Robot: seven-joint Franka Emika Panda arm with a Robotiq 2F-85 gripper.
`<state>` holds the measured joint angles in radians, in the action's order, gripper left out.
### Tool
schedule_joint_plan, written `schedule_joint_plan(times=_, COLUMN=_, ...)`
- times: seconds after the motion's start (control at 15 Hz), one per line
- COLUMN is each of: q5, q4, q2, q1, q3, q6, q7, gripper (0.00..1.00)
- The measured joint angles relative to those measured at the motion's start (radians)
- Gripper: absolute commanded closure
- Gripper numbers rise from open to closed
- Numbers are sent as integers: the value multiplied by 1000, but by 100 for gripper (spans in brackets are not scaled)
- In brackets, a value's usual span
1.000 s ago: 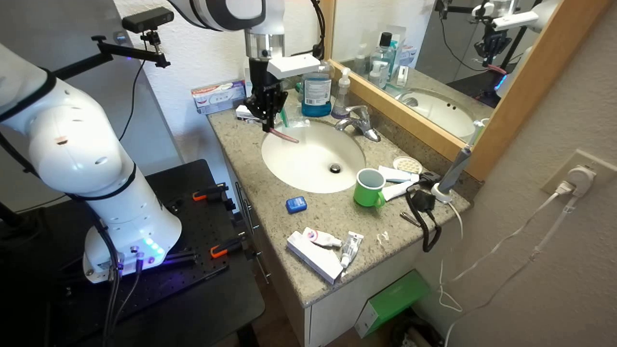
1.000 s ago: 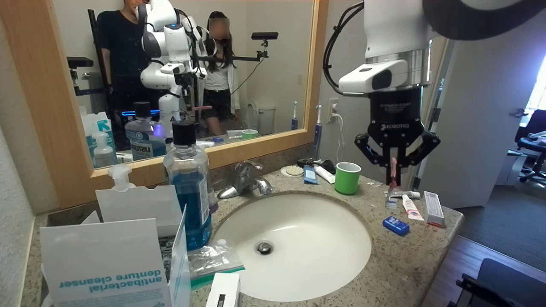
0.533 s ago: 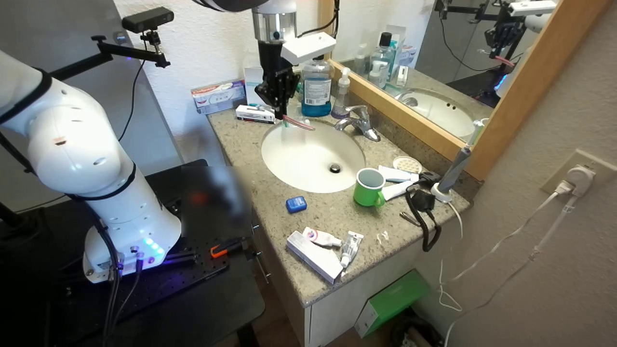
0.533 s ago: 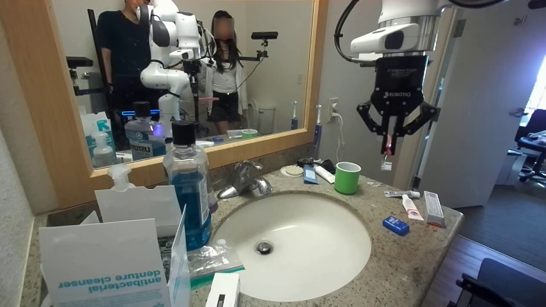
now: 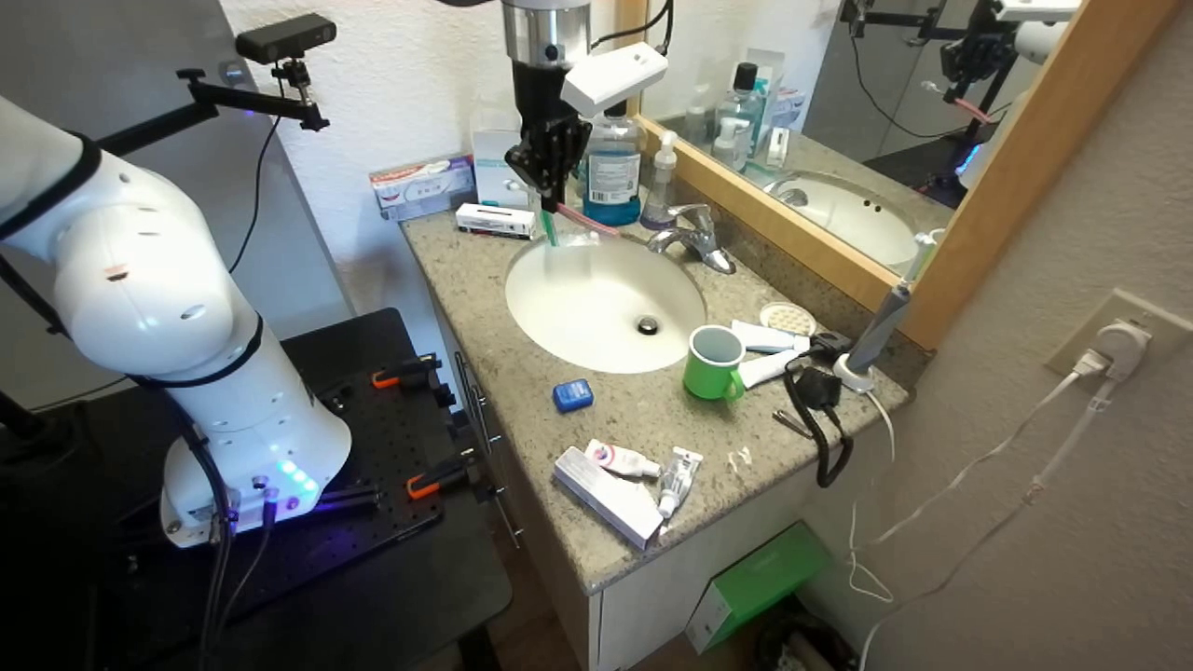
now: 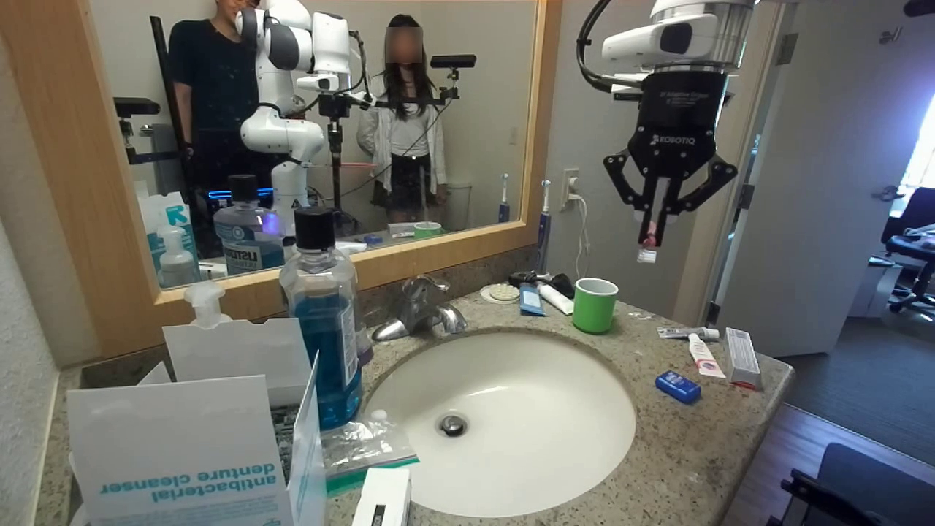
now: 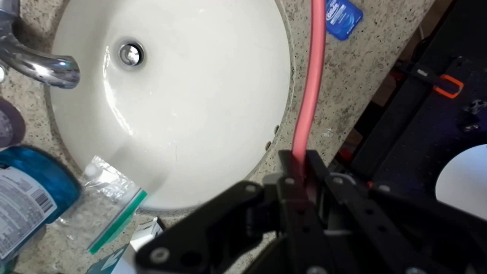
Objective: Put the toothbrush into the green cup
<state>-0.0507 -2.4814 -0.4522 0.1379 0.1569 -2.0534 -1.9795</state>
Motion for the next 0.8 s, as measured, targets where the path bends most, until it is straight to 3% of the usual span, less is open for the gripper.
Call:
schedule_joint_plan(times=0.07, q5=0, q4=0, q2=1, q1=0, q3=0, q6=0, q7=0, gripper=89)
schedule_joint_plan(times=0.13, q5=0, q4=0, q2=2, q1=0, q3=0, q6=0, q7=0, gripper=97)
schedule_joint_plan(times=0.33, q5=16, q4=-1, q2=3, q1=0, q3=0, q6=0, q7=0, gripper=97)
schedule_joint_plan(times=0.8, q5=273, q4=49, q2=95, q1=-12, q3=85, q6=0, q7=-48, gripper=97)
